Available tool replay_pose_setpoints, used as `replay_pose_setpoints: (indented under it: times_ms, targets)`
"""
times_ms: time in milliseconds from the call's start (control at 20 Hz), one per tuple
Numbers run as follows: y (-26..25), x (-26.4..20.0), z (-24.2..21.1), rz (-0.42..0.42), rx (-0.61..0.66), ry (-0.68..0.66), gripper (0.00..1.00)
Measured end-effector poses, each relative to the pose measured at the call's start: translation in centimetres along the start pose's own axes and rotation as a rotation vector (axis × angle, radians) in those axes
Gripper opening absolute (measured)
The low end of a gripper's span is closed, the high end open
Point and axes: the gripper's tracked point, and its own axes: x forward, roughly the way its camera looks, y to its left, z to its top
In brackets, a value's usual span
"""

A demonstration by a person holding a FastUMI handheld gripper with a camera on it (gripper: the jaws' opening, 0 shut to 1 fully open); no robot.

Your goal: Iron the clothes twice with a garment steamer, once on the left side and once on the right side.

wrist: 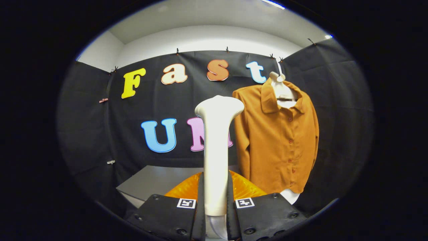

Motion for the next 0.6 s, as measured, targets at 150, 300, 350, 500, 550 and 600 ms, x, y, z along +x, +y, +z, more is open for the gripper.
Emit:
replay_pose_setpoints:
  times_ms: [150,300,350,500,550,600]
  targets:
    - [-2.0,-0.9,2.3,-0.019,-0.006,-0.054,0.28]
    - [-4.4,-1.0,4.0,-0.041,-0.025,-0.114,0.28]
    - [-5.0,-1.0,4.5,-0.043,-0.031,-0.132,0.28]
    - [-6.8,-0.5,5.5,-0.040,-0.011,-0.165,0.28]
    - [-7.6,-0.1,5.6,-0.042,-0.008,-0.169,0.28]
    - [-8.4,0.4,5.6,-0.047,-0.004,-0.172,0.28]
